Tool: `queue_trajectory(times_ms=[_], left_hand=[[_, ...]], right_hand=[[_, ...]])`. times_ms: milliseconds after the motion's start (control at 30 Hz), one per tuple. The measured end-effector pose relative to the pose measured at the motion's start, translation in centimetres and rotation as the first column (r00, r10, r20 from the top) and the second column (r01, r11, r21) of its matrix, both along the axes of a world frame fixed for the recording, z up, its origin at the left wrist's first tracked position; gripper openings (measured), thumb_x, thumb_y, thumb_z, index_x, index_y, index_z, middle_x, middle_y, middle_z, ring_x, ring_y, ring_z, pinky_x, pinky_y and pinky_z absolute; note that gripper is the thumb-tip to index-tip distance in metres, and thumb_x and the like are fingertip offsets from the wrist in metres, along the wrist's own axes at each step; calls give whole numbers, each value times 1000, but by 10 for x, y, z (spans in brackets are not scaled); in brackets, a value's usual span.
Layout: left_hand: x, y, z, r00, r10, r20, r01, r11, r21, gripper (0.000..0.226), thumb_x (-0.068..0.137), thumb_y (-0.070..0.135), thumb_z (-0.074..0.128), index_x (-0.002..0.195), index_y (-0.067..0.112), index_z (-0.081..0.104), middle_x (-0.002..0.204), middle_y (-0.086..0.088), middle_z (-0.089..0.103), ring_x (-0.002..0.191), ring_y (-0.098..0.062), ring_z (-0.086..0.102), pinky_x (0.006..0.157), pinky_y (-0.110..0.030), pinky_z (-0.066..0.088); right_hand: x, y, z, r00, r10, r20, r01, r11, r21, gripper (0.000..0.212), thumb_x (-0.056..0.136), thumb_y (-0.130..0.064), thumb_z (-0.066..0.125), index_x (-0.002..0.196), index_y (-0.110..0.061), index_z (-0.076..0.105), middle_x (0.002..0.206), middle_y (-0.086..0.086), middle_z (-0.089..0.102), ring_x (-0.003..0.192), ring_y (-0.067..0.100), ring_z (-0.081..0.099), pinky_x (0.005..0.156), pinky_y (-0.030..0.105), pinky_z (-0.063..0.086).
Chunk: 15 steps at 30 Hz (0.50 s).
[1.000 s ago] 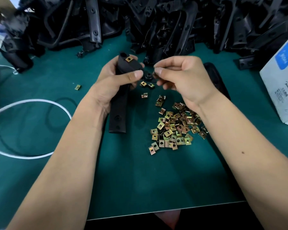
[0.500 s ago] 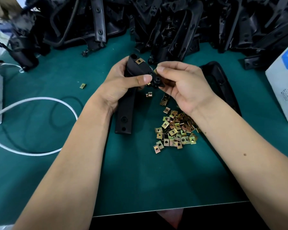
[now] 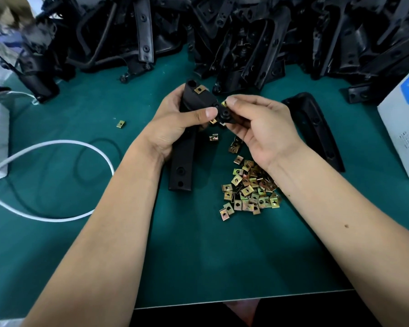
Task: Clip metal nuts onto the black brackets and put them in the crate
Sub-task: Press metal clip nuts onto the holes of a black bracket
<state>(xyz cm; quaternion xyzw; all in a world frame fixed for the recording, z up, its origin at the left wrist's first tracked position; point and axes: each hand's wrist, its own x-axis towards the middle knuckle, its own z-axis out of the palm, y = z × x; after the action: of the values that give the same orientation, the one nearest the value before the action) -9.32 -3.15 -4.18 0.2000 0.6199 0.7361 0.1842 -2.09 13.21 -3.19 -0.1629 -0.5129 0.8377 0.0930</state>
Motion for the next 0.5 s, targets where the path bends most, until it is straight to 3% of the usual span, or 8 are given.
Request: queue_trajectory(times_ms=[200,367,500], left_hand=[[1,3,1,999,-45,-15,45,999,-15,30,79,0,78,99,11,59,79,8,72,73,-8,68,69,-22,56],[3,7,-1,1000,8,-23,-8,1000,-8,33,75,0,81,95,13,59,79,7,72,74,-9,68,70,-23,56],[1,8,-3,999,13,-33,-14,1000,-11,32,77,-1,81,98,14,60,82,7,74,78,-10,69,73,-24,56]], right_hand=[[1,0,1,1000,1,25,-2,1000,27,6,88,0,76,85,-5,76,82,8,76,72,15,73,61,24,56],[-1,3,2,999,19,47,-22,998,53,1,89,0,75,89,-1,74,83,10,75,72,17,72,60,25,57],[-1,1,0,1000,9,-10,-8,994,112,11,93,-4,71,83,-3,73,82,9,72,74,17,70,61,27,57]])
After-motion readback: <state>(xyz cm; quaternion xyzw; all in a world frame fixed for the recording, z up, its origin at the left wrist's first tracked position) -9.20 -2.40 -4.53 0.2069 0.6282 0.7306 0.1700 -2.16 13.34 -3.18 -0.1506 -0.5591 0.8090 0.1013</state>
